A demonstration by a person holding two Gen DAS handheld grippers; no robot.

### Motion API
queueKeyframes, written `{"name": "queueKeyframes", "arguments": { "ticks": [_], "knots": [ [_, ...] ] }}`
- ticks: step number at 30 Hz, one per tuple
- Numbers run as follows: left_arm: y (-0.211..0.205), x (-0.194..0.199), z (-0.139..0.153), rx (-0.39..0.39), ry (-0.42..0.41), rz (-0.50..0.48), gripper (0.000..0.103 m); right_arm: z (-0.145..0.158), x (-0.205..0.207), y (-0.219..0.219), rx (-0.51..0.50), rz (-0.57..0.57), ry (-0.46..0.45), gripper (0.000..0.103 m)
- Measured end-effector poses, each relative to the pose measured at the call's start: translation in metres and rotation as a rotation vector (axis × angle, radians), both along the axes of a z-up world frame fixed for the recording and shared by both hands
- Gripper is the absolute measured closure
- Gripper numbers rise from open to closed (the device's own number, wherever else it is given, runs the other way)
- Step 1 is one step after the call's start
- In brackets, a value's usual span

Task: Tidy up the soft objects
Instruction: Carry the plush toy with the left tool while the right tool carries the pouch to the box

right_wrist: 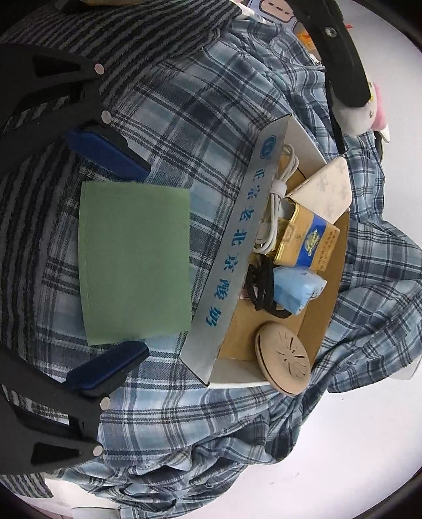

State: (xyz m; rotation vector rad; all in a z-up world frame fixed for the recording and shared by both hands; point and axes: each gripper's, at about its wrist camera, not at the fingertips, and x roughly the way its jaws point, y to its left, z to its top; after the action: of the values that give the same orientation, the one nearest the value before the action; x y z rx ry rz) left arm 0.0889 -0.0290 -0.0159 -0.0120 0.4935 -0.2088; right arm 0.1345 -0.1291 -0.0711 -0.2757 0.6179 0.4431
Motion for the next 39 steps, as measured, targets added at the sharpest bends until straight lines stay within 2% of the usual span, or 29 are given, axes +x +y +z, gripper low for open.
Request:
{"name": "queueKeyframes", "arguments": {
  "ticks": [4,9,18,22,25,30,32,35,39],
  "knots": [
    [0.0,0.0,0.0,0.001,0.0,-0.001,0.083,0.0,0.003,-0.001,0.026,0.008,0.021,0.007],
    [0.001,0.0,0.0,0.002,-0.002,0.003,0.083,0.002,-0.003,-0.004,0.037,-0.008,-0.012,0.007],
    [0.0,-0.007,0.007,0.005,-0.028,0.009,0.083,0.034,-0.036,-0.029,0.144,-0.033,-0.224,0.007],
    [0.002,-0.016,0.034,-0.026,-0.077,-0.005,0.083,0.065,-0.045,-0.031,0.165,-0.031,-0.293,0.007],
    [0.001,-0.014,0.059,-0.012,-0.135,-0.005,0.083,0.096,-0.045,-0.033,0.181,-0.045,-0.356,0.007],
    [0.005,0.015,0.09,0.033,-0.185,0.023,0.083,0.141,-0.035,-0.032,0.257,-0.07,-0.418,0.007],
    [0.008,0.031,0.094,0.023,-0.174,0.024,0.083,0.152,-0.029,-0.029,0.273,-0.085,-0.441,0.007],
    [0.011,0.055,0.093,0.026,-0.158,0.041,0.083,0.164,-0.012,-0.021,0.303,-0.1,-0.446,0.007],
    [0.006,0.079,0.083,0.09,-0.128,0.037,0.083,0.166,0.015,-0.01,0.276,-0.117,-0.44,0.007]
  ]
}}
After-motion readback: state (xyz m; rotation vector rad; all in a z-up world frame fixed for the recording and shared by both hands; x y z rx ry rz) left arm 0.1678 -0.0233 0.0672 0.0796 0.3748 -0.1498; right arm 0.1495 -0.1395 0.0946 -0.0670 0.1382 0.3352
